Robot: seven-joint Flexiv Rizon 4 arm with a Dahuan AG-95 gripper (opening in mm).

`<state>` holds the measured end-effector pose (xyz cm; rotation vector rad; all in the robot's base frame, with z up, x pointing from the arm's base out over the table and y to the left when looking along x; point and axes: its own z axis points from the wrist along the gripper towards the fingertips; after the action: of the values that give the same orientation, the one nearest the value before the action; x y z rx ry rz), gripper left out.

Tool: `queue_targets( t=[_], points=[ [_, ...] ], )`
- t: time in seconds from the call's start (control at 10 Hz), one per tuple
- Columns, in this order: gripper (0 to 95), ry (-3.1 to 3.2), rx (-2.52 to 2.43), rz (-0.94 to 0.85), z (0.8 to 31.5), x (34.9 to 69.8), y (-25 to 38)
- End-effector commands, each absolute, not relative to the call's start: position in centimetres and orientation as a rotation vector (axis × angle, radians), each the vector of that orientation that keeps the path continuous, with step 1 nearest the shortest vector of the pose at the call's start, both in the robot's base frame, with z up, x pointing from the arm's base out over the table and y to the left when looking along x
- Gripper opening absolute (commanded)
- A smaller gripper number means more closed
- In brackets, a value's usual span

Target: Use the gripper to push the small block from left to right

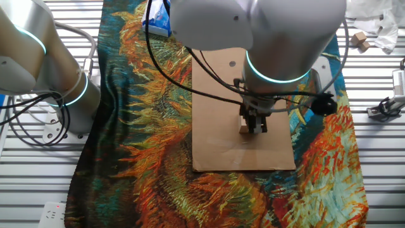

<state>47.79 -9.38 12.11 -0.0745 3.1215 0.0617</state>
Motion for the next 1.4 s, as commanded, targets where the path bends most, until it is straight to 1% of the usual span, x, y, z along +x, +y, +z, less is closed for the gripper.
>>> queue_targets(
  t=[0.1,0.4,1.4],
  points=[
    [0.0,3.126,-0.066,0.063,11.4,48.4,-9.3],
    [0.0,3.132,-0.051,0.068,10.4,49.2,-9.3],
    [0.0,3.152,0.0,0.066,10.4,49.2,-9.3]
  ],
)
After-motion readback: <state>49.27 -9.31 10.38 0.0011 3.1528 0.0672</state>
